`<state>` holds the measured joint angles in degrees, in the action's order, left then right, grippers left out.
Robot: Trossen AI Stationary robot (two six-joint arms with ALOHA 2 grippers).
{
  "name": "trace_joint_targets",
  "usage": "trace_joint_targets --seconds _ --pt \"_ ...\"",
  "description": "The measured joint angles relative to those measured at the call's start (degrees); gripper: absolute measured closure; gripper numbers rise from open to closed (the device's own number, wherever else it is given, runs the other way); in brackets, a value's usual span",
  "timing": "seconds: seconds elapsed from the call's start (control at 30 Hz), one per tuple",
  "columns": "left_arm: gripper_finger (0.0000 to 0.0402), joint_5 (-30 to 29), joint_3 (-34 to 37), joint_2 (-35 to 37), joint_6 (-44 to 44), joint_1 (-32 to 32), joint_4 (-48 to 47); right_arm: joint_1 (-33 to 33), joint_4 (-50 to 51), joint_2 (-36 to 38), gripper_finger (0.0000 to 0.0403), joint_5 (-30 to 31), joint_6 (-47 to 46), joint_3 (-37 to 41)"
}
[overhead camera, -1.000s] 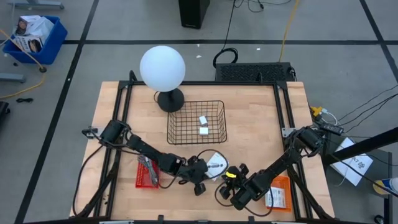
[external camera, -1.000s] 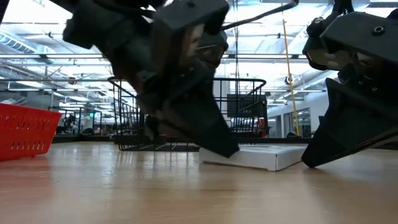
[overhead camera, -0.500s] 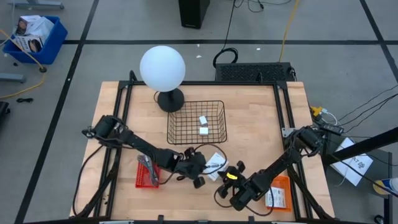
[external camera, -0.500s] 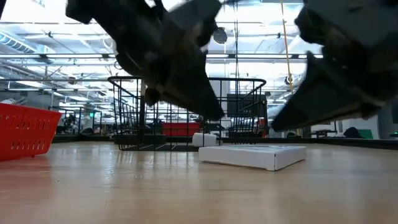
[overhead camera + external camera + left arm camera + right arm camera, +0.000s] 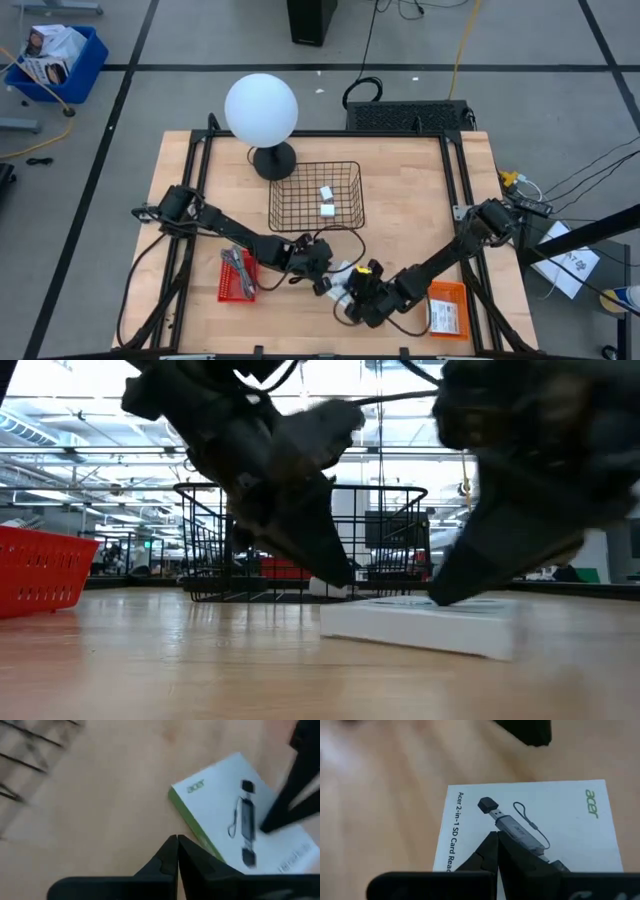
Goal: Pick and place items into bin
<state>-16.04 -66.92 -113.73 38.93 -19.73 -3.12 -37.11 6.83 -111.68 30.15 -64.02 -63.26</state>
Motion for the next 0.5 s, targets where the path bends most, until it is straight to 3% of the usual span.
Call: trace_joint_targets --seconds 0.1,0.3,0.5 --pt "0.0385 3.9 0.0 0.1 2.3 -0.9 -0.9 -1.7 0.0 0.0 0.0403 -0.6 1.9 0.0" --pt "0.0395 4.5 0.0 0.1 2.6 -3.5 0.6 -2.8 -2.8 -0.1 0.0403 -3.4 3.4 0.1" --pt "0.0388 8.4 0.0 -0.1 -3.5 -5.9 9.7 -2.7 -2.7 0.1 0.0403 -6.1 9.0 0.1"
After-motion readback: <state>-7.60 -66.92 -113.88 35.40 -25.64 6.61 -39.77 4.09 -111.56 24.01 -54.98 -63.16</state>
